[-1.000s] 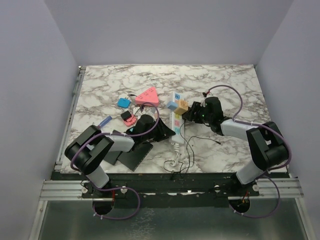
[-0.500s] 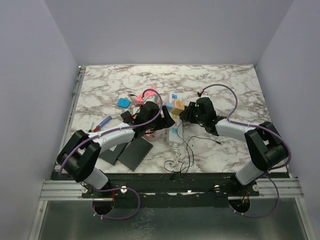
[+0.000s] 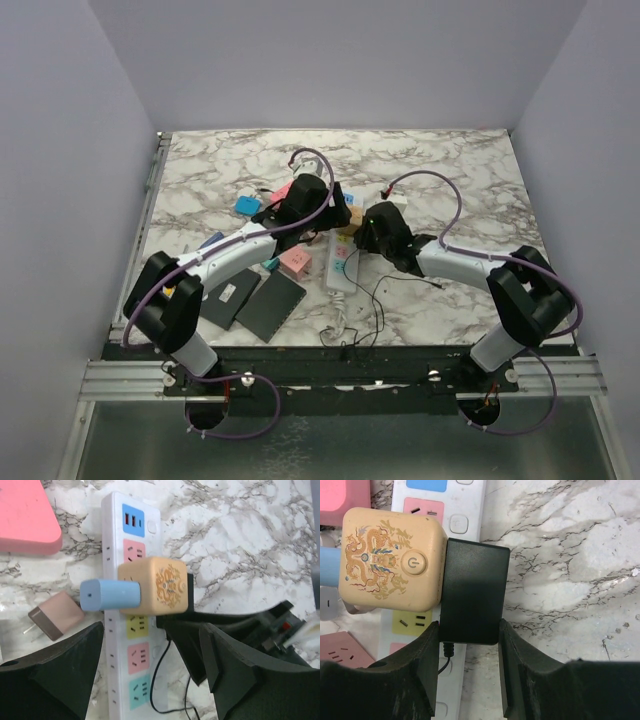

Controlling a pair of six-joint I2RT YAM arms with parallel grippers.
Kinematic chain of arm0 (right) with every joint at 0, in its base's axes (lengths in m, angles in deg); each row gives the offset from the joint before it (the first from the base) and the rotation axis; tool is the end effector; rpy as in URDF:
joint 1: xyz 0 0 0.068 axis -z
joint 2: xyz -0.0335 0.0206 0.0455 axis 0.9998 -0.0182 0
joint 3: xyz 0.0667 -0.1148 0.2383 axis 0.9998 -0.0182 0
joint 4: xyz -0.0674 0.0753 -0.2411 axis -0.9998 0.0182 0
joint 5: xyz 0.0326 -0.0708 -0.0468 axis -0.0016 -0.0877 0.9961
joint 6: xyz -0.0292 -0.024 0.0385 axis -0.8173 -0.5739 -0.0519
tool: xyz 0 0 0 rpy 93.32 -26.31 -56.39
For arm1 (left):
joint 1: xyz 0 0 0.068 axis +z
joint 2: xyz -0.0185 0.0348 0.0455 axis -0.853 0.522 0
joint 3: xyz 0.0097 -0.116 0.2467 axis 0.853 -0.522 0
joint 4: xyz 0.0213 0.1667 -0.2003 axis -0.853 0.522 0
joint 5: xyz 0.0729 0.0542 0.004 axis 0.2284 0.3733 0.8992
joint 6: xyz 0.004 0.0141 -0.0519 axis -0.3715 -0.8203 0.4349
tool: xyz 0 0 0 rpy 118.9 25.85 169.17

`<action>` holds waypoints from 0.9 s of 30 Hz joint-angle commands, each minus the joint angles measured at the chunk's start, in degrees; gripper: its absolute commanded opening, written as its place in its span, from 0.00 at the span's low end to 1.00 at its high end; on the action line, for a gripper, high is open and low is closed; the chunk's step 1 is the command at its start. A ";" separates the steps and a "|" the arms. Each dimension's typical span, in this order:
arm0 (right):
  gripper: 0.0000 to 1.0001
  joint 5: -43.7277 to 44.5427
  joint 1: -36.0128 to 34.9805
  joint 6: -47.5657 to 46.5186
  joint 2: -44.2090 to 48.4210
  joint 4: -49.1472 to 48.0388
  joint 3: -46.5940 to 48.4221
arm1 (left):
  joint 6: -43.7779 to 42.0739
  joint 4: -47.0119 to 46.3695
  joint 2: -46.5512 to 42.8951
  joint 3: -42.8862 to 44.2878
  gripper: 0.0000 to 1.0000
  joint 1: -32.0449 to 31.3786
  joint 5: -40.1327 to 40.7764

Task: Pull the plug off the socket
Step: Remove the plug from the socket.

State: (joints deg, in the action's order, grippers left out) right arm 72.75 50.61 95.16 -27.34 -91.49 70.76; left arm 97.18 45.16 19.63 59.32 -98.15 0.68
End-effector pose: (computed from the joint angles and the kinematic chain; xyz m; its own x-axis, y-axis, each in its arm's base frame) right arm 0.2664 0.1959 0.1838 -0.6383 0.1965 -0.7443 -0.0248 0.9611 0.2750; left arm 0.2753 -0.2221 0.2641 -0.6602 -0.2685 -0.7015 0.1734 0.8542 -0.4901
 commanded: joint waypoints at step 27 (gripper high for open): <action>0.00 -0.59 -1.94 4.84 4.06 -1.75 -5.33 | 8.04 -15.59 2.57 -9.84 0.76 12.38 -21.97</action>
State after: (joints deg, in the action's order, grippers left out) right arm 75.16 49.14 97.59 -23.91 -91.84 66.72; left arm 97.34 39.59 25.12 55.89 -86.35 -13.55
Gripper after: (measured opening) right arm 0.444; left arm 0.788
